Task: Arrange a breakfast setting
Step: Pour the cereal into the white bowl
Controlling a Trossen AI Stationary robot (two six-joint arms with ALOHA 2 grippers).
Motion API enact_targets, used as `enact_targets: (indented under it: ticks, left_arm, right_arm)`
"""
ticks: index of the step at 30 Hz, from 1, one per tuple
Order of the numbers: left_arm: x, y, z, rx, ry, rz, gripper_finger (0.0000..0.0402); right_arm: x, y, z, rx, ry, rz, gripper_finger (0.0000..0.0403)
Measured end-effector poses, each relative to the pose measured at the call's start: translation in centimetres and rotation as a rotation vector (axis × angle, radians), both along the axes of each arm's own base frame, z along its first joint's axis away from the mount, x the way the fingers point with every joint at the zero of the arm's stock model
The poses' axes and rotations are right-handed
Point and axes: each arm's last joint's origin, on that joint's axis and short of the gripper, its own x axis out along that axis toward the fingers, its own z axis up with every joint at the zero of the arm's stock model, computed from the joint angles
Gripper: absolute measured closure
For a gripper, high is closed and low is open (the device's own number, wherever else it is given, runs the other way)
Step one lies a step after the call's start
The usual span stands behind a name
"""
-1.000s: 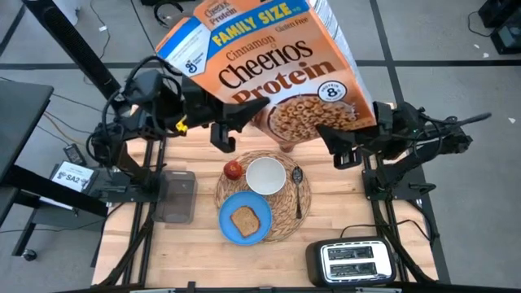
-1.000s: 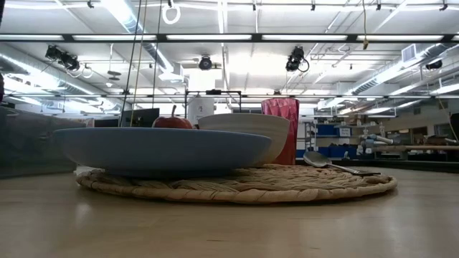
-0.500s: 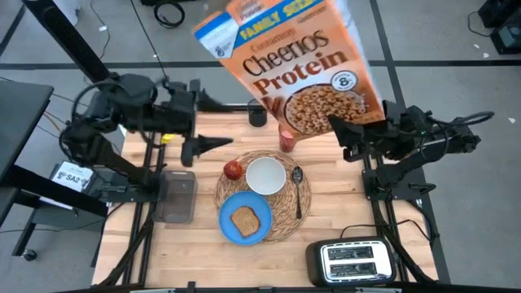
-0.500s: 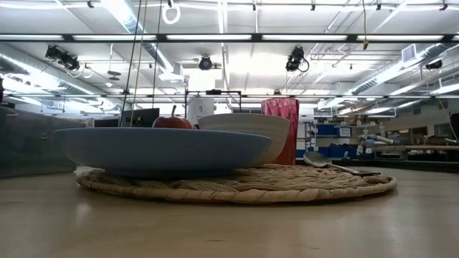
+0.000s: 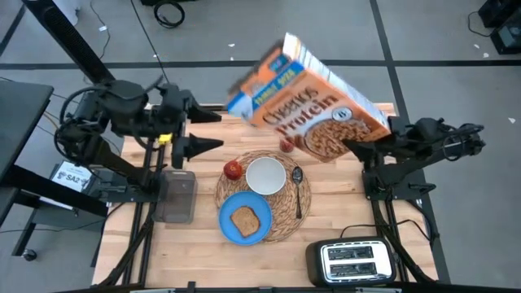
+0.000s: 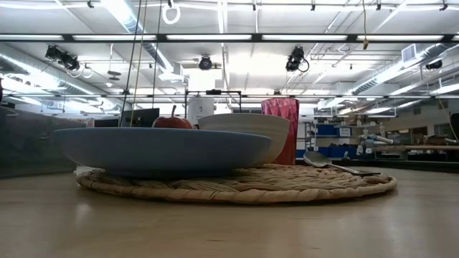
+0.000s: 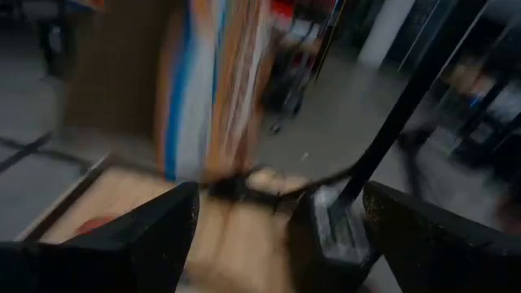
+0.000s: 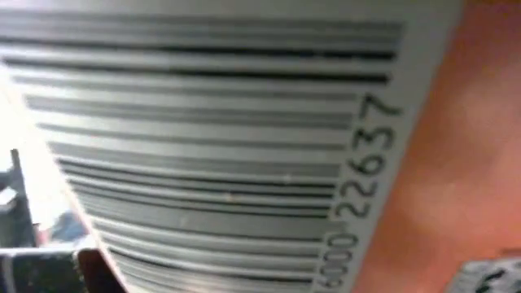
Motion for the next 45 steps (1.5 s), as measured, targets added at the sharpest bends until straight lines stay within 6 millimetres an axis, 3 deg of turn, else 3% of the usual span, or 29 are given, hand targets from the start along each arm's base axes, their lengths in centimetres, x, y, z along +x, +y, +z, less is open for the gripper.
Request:
enact_targets:
  ticks: [6, 16, 26, 34, 40, 45]
  left_arm:
    - [0.9, -0.1, 0.4, 0.014, -0.06, -0.008, 0.0051]
    - [-3.4, -1.3, 1.5, 0.041, -0.096, -0.149, 0.0051]
    - [-3.8, -1.7, 1.2, 0.005, -0.062, -0.171, 0.0051]
    - [-4.2, -1.3, 1.0, 0.045, -0.033, -0.162, 0.0051]
    - [-4.2, -1.1, 0.7, 0.06, -0.009, -0.15, 0.0051]
    - [-4.2, -1.1, 0.7, 0.066, -0.01, -0.154, 0.0051]
  right_arm:
    - [-1.1, 0.0, -4.0, -0.015, 0.234, 0.123, 0.013]
    - [-3.9, -0.6, -8.0, -0.037, 0.516, 0.161, 0.0131]
    - [-6.5, -1.4, -9.7, -0.036, 0.646, 0.121, 0.0148]
    - [-5.4, -1.2, -9.8, -0.062, 0.693, 0.081, 0.0148]
    - [-4.5, -1.0, -10.1, 0.061, 0.742, 0.087, 0.0148]
    - [-4.8, -1.0, -9.5, 0.092, 0.792, 0.079, 0.0148]
